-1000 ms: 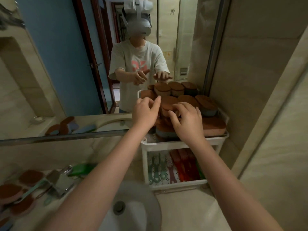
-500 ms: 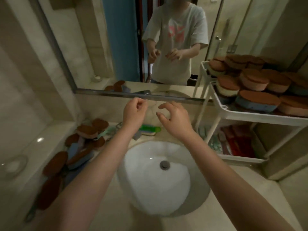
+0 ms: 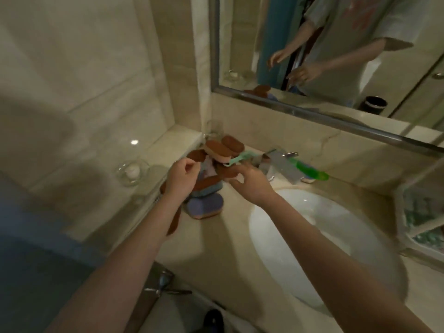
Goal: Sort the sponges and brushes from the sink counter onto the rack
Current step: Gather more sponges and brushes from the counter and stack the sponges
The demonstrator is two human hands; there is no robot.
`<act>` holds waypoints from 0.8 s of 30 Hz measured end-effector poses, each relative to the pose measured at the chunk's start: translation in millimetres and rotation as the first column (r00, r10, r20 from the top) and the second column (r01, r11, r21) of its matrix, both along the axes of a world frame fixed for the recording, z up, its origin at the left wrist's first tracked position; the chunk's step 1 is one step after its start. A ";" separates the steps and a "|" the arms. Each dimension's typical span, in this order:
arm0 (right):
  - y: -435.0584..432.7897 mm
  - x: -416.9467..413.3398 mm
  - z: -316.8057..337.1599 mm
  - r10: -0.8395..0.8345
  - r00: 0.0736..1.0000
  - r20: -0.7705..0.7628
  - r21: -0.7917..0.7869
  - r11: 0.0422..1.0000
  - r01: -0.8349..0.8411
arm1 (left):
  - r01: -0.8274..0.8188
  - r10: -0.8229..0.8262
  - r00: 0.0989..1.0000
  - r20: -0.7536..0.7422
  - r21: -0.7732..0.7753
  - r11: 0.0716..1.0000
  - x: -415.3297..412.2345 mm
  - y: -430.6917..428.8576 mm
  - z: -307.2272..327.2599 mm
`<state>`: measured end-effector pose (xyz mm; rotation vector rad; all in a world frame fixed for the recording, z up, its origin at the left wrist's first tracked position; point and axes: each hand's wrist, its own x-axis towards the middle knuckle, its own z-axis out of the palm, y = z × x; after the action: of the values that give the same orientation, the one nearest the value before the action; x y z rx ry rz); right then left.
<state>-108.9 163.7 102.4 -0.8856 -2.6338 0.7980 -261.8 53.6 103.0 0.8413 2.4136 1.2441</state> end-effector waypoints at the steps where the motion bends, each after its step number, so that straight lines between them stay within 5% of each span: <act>1: -1.6 -10.5 -10.9 0.049 0.998 0.036 -0.001 0.999 -0.049 | -0.025 0.025 1.000 0.014 -0.027 0.999 -8.4 -8.7 -7.3; 8: 5.6 -77.4 -53.3 0.237 0.914 0.330 -0.039 0.971 -0.238 | -0.090 0.106 0.992 0.065 -0.215 0.973 -44.0 -54.6 -63.6; 16: 42.4 -135.6 -60.5 0.392 0.695 0.602 -0.199 0.917 -0.345 | -0.017 0.056 0.996 0.074 -0.453 0.891 -44.8 -62.8 -104.7; 24: 56.1 -144.0 -77.4 0.449 0.594 0.667 -0.253 0.887 -0.386 | -0.054 -0.025 0.991 -0.128 -0.582 0.811 -40.9 -57.6 -121.4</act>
<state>-252.9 219.8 25.0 -0.6763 -3.6364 0.7704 -302.7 -4.0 -18.4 0.7196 2.6712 0.3836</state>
